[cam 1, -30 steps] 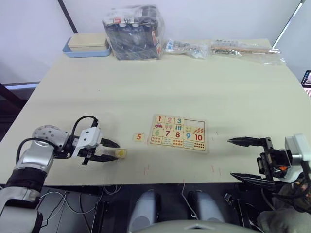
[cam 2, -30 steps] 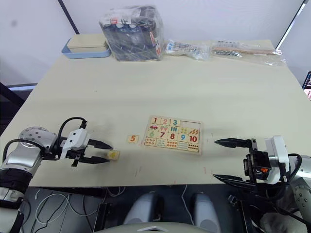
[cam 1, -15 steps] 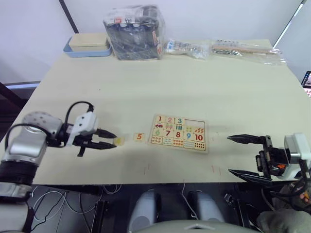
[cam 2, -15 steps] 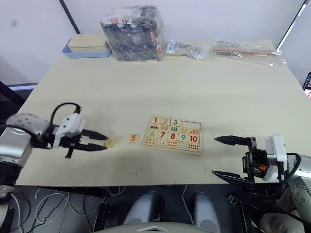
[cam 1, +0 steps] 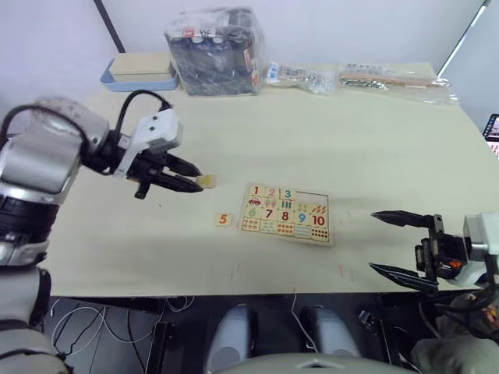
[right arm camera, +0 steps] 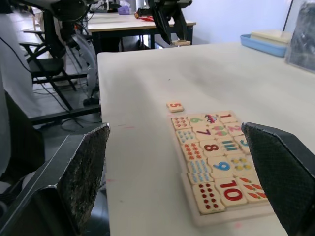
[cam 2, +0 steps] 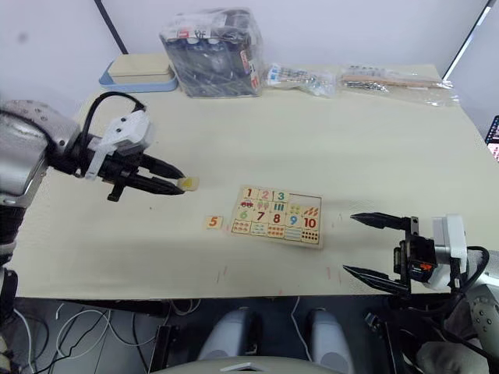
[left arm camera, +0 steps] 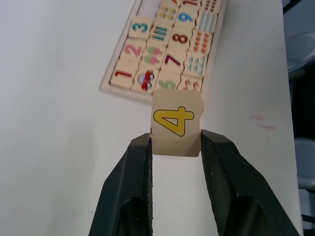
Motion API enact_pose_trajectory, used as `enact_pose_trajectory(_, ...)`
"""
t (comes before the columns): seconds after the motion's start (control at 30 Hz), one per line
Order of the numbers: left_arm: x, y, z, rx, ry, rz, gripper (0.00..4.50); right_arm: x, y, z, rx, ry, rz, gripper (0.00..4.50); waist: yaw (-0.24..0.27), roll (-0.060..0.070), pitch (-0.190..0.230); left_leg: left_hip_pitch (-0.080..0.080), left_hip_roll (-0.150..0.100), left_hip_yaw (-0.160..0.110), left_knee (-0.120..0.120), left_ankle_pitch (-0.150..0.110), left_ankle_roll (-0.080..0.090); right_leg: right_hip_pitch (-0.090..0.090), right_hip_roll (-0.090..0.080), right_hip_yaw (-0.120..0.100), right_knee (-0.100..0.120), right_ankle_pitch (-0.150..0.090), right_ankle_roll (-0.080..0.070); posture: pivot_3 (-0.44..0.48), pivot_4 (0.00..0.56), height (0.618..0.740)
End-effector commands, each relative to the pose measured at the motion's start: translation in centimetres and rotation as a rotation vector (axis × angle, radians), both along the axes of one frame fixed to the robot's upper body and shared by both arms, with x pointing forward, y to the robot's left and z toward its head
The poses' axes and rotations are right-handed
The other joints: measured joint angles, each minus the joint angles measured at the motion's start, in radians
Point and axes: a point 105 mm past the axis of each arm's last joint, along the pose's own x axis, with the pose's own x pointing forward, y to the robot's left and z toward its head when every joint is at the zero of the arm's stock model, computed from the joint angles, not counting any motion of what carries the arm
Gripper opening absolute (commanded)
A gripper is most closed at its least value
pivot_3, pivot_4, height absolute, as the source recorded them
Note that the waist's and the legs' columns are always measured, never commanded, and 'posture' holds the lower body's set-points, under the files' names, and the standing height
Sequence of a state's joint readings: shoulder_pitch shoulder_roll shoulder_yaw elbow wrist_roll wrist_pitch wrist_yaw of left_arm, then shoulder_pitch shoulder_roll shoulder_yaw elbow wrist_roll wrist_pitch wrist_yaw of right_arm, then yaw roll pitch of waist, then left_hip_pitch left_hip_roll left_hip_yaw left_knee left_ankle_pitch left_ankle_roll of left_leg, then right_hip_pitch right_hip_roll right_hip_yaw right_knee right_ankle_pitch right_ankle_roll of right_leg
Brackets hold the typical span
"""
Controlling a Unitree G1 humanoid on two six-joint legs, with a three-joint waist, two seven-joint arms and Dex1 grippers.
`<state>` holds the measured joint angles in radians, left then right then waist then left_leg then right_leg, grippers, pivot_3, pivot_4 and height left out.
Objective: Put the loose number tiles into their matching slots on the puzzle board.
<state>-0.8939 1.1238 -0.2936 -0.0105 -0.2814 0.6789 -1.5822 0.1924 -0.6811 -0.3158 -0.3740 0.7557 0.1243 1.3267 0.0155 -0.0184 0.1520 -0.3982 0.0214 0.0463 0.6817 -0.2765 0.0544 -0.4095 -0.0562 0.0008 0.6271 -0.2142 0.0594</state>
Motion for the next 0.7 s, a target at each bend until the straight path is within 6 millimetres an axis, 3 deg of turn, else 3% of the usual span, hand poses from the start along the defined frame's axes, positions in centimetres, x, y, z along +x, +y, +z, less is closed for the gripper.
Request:
enact_pose_trajectory(0.03, 0.3, -1.9, 0.4, 0.077, 0.044, -0.020, 0.93, -0.4, -0.3, 0.8, 0.000, -0.053, -0.027, 4.50, 0.002, 0.000, 0.000, 0.000, 0.000, -0.001, 0.000, 0.000, 0.000, 0.000, 0.001, 0.002, 0.000, 0.000, 0.000, 0.000, 0.150, 0.740)
enact_pose_trajectory(0.3, 3.3, -6.1, 0.0, 0.199, 0.013, -0.084, 0.93, -0.8, -0.8, 0.8, -0.004, -0.057, -0.073, 4.50, 0.000, 0.000, 0.000, 0.000, -0.001, -0.002, 0.002, 0.000, 0.000, 0.000, 0.009, 0.015, 0.000, -0.001, 0.000, 0.000, 0.150, 0.740)
enact_pose_trajectory(0.7, 5.3, -12.5, -1.5, 0.366, 0.052, -0.092, 0.93, -0.9, -1.4, 0.7, -0.011, -0.074, -0.126, 4.50, -0.002, -0.001, 0.001, -0.001, -0.001, -0.001, 0.002, 0.000, 0.000, 0.000, 0.009, 0.018, 0.001, 0.000, 0.000, 0.000, 0.150, 0.740)
